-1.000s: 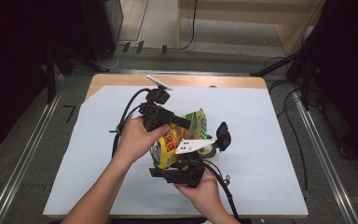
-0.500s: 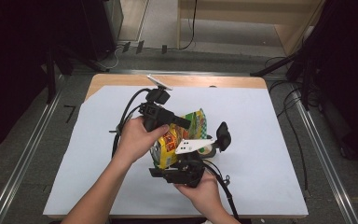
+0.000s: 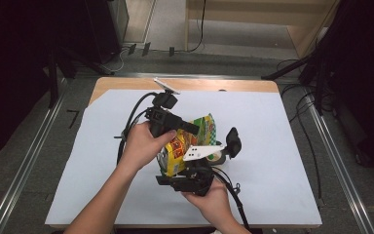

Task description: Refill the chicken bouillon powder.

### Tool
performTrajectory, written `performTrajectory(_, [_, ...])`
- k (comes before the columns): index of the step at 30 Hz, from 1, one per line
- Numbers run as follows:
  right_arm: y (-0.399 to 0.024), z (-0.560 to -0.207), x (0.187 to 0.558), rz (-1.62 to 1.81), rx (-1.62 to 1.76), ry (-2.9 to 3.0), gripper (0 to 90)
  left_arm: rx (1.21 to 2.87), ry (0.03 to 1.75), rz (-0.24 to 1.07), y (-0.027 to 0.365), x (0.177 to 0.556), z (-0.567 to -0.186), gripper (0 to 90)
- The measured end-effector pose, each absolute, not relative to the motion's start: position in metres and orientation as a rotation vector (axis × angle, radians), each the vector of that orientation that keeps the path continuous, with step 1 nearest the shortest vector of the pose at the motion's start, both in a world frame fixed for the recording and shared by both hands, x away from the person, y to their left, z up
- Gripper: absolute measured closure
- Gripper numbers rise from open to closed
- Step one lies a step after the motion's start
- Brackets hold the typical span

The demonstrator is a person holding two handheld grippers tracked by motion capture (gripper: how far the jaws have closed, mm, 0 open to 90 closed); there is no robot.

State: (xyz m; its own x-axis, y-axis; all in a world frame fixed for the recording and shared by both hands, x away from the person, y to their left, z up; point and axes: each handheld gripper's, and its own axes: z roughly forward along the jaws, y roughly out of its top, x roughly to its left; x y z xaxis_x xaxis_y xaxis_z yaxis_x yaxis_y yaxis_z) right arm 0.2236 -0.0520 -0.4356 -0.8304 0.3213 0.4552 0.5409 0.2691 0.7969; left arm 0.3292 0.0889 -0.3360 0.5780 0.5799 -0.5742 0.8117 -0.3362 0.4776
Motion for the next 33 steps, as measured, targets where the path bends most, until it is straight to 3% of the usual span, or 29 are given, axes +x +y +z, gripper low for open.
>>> performTrajectory(33, [-0.0523,-0.4357,0.224,-1.593,-0.804,-2.336,68.7,2.056,1.1,-0.376,0.0877,0.3277,-0.3345,78.9])
